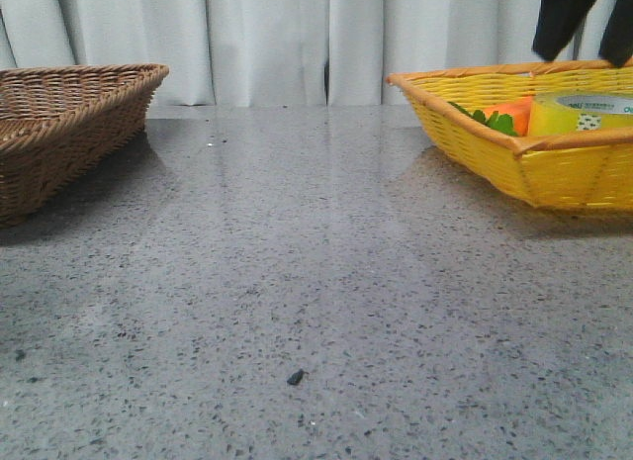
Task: Transfer tape with both arms
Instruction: 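Reach the right gripper into the yellow basket and grasp the yellow tape roll, then lift the tape roll out and set it on the table between baskets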
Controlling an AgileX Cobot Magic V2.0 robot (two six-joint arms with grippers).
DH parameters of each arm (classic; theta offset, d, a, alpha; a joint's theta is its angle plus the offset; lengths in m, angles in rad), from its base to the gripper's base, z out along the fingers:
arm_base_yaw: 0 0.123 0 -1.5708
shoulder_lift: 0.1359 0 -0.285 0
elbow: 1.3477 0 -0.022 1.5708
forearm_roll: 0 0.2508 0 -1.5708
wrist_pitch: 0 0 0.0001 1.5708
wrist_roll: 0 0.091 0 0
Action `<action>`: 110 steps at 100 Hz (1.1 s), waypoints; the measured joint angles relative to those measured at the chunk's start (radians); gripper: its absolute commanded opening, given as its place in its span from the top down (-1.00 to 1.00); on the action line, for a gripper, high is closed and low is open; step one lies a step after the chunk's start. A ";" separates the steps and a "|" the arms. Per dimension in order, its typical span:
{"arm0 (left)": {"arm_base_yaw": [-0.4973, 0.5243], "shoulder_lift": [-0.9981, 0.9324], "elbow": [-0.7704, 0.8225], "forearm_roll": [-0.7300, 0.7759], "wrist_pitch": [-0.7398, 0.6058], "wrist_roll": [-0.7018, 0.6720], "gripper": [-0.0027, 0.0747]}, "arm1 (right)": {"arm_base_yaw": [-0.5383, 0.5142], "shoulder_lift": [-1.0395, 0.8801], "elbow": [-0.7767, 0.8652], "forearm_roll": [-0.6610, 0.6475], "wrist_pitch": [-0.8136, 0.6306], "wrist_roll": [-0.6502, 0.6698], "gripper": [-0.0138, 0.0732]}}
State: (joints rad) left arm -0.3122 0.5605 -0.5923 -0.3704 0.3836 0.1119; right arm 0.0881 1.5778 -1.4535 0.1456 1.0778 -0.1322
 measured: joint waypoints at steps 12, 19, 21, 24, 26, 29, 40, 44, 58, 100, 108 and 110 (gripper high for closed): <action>0.000 0.000 0.000 -0.023 0.000 0.000 0.12 | 0.000 0.056 0.000 -0.044 -0.043 0.000 -0.17; 0.000 0.000 0.000 -0.028 0.000 0.000 0.12 | 0.000 0.088 0.000 -0.064 -0.063 0.000 -0.17; 0.000 0.000 0.000 -0.028 0.000 0.000 0.12 | 0.000 0.098 0.000 -0.069 -0.067 0.000 -0.17; 0.000 0.000 0.000 -0.028 0.000 0.000 0.12 | 0.000 0.114 0.000 -0.072 -0.071 0.000 -0.16; 0.000 0.000 0.000 -0.028 0.000 0.000 0.12 | 0.000 0.120 0.000 -0.074 -0.077 0.000 -0.14; 0.000 0.000 0.000 -0.030 0.000 0.000 0.12 | 0.000 0.135 0.000 -0.074 -0.080 0.000 -0.03; 0.000 0.000 0.000 -0.030 0.000 0.000 0.12 | 0.000 0.166 0.000 -0.075 -0.082 0.000 0.79; 0.000 0.000 0.000 -0.030 0.000 0.000 0.12 | 0.000 0.169 0.000 -0.080 -0.088 -0.002 0.83; 0.000 0.000 0.000 -0.032 0.000 0.000 0.12 | 0.000 0.162 -0.016 -0.080 -0.079 0.000 0.81; 0.000 0.006 0.000 -0.032 -0.007 0.000 0.12 | 0.240 0.012 -0.420 0.095 -0.095 0.003 0.81; 0.000 0.010 0.000 -0.032 -0.007 0.000 0.12 | 0.325 0.051 -0.441 0.132 -0.093 0.003 0.81; 0.000 0.010 0.000 -0.032 -0.007 0.000 0.12 | 0.347 0.066 -0.441 0.139 -0.091 0.003 0.81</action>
State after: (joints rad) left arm -0.3122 0.5706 -0.5923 -0.4021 0.3762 0.1119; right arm 0.4356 1.6433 -1.8946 0.2845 0.9870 -0.1296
